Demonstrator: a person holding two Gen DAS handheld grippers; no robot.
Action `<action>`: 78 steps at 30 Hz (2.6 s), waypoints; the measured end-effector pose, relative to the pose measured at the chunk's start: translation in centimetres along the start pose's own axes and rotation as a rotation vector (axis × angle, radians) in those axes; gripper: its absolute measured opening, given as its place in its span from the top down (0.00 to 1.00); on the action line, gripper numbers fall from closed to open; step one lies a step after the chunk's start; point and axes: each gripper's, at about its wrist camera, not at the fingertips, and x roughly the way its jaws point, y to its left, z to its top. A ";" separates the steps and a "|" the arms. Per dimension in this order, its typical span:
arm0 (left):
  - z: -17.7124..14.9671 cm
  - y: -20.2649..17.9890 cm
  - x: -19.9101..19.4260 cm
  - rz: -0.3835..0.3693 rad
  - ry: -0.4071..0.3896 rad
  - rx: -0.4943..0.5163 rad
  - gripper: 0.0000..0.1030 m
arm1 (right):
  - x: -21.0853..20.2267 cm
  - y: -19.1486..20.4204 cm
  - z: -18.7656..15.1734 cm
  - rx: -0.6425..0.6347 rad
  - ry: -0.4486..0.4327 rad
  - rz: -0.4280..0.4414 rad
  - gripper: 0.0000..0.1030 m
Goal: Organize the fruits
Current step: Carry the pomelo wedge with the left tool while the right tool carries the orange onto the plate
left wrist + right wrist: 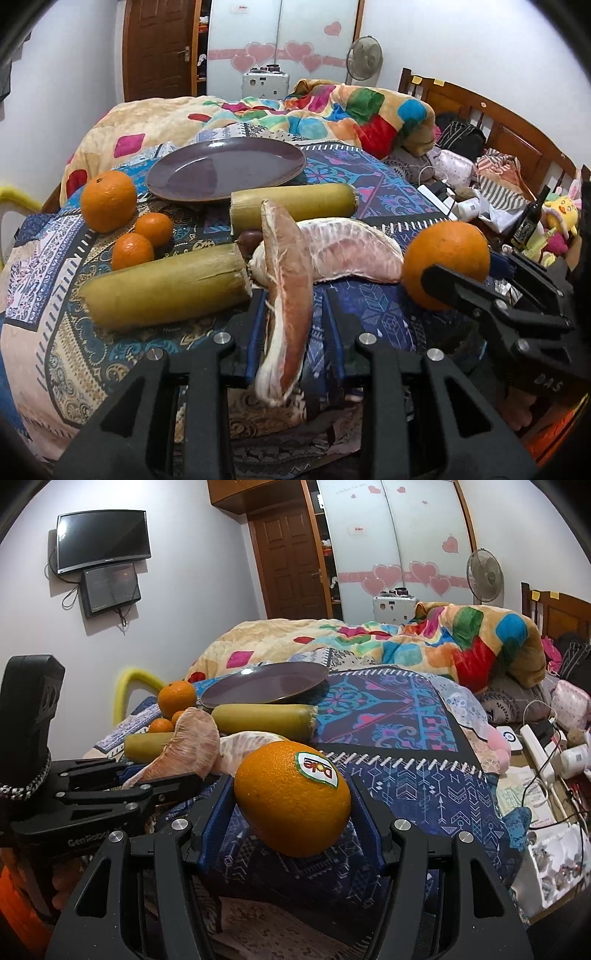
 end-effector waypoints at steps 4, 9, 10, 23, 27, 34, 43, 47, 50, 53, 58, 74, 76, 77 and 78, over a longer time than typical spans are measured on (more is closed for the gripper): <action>0.4 0.4 0.9 0.001 0.010 -0.035 0.71 | 0.1 -0.2 -0.1 0.004 0.004 0.003 0.44; 0.4 0.6 1.0 0.010 -0.002 -0.052 0.77 | 0.1 -0.4 0.0 0.005 0.004 -0.001 0.44; 0.4 0.7 0.9 0.016 -0.008 -0.051 0.77 | 0.1 -0.4 0.0 0.005 0.005 -0.003 0.44; 1.0 0.9 -3.7 0.022 -0.105 -0.018 0.78 | -0.7 0.8 2.3 -0.031 -0.048 -0.011 0.44; 1.8 1.1 -5.1 0.045 -0.149 -0.005 0.78 | -0.8 1.3 4.0 -0.052 -0.084 -0.008 0.44; 4.4 3.0 -6.1 0.061 -0.185 -0.017 0.78 | -0.5 2.7 6.5 -0.107 -0.138 -0.008 0.44; 8.6 5.3 -5.9 0.067 -0.230 -0.031 0.78 | 1.8 3.1 9.4 -0.129 -0.162 -0.011 0.44; 10.7 6.4 -5.4 0.062 -0.242 -0.041 0.78 | 3.6 3.0 10.7 -0.137 -0.159 -0.035 0.44; 12.0 6.9 -4.7 0.073 -0.256 -0.039 0.78 | 5.0 2.7 11.5 -0.130 -0.155 -0.046 0.44; 13.0 7.3 -3.8 0.077 -0.255 -0.034 0.78 | 6.4 2.4 12.4 -0.127 -0.148 -0.056 0.44; 14.9 8.0 -1.1 0.073 -0.219 -0.026 0.78 | 8.5 2.3 13.5 -0.149 -0.124 -0.076 0.44; 17.9 10.4 7.7 0.104 -0.004 -0.022 0.78 | 15.8 1.7 15.3 -0.200 0.050 -0.062 0.44; 18.1 10.7 8.6 0.095 0.031 -0.024 0.78 | 16.6 1.7 15.4 -0.213 0.076 -0.066 0.44; 18.1 10.7 8.9 0.092 0.042 -0.024 0.78 | 16.9 1.8 15.3 -0.223 0.090 -0.066 0.44; 18.2 10.8 9.3 0.091 0.057 -0.021 0.78 | 17.2 1.8 15.3 -0.226 0.097 -0.065 0.44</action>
